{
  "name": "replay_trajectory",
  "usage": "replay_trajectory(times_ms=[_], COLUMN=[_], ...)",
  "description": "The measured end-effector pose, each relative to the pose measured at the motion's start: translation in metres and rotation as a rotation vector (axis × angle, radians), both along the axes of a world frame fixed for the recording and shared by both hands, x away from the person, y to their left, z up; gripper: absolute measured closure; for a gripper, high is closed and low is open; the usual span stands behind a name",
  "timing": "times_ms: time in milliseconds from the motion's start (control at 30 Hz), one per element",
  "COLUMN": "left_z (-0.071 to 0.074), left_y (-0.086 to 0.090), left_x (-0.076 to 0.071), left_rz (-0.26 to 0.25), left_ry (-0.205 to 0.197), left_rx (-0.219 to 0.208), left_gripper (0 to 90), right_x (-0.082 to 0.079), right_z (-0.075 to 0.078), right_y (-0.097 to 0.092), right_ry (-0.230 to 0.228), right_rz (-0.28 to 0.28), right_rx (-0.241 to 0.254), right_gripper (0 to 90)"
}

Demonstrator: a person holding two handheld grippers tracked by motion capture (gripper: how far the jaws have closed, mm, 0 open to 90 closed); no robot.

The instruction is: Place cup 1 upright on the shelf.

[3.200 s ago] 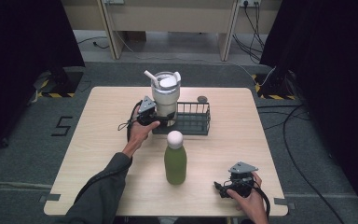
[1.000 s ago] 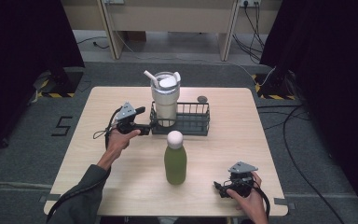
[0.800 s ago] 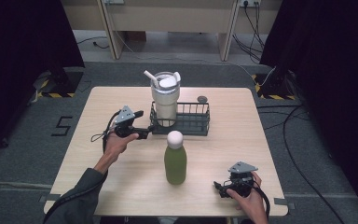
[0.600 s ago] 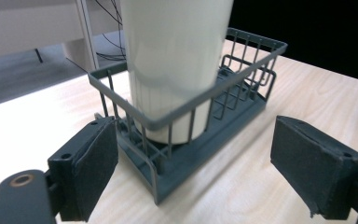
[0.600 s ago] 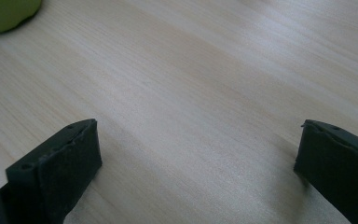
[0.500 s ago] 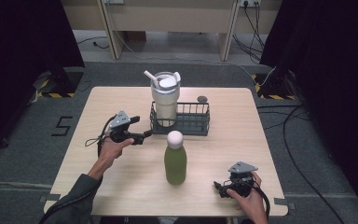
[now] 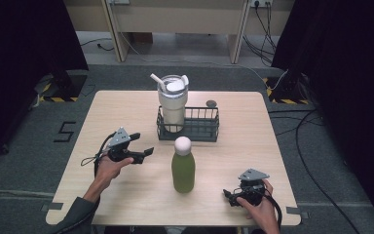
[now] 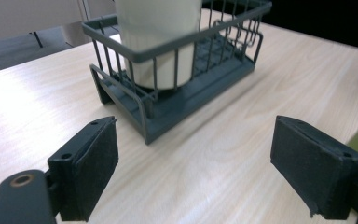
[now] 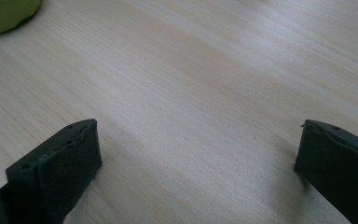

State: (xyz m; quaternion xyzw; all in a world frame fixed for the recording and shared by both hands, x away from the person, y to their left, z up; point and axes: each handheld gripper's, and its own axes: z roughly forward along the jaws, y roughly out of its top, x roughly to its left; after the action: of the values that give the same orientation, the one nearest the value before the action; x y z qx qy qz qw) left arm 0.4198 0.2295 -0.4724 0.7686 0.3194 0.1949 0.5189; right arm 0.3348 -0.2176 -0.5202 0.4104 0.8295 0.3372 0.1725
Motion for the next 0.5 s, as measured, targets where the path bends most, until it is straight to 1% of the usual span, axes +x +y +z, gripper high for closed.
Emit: replay_trajectory(times_ms=[133, 267, 333, 433, 500], left_z=[-0.005, -0.012, -0.015, -0.016, -0.018], left_y=[0.000, 0.002, 0.004, 0.007, 0.009], left_x=[-0.009, -0.017, -0.019, -0.023, -0.025], left_rz=[-0.001, 0.004, 0.004, 0.013, 0.023], left_ry=[0.006, 0.019, 0.040, 0.043, 0.038], left_rx=[0.010, 0.005, 0.024, 0.013, 0.033], left_gripper=[14.7, 14.7, 14.7, 14.7, 14.7], right_x=[0.000, 0.000, 0.000, 0.000, 0.000], right_z=[0.000, 0.000, 0.000, 0.000, 0.000], right_y=[0.000, 0.000, 0.000, 0.000, 0.000], right_ry=[0.000, 0.000, 0.000, 0.000, 0.000], right_rz=[-0.001, -0.001, 0.000, 0.000, 0.000], right_rx=[0.001, 0.000, 0.000, 0.000, 0.000], right_gripper=[0.3, 0.4, 0.3, 0.3, 0.4])
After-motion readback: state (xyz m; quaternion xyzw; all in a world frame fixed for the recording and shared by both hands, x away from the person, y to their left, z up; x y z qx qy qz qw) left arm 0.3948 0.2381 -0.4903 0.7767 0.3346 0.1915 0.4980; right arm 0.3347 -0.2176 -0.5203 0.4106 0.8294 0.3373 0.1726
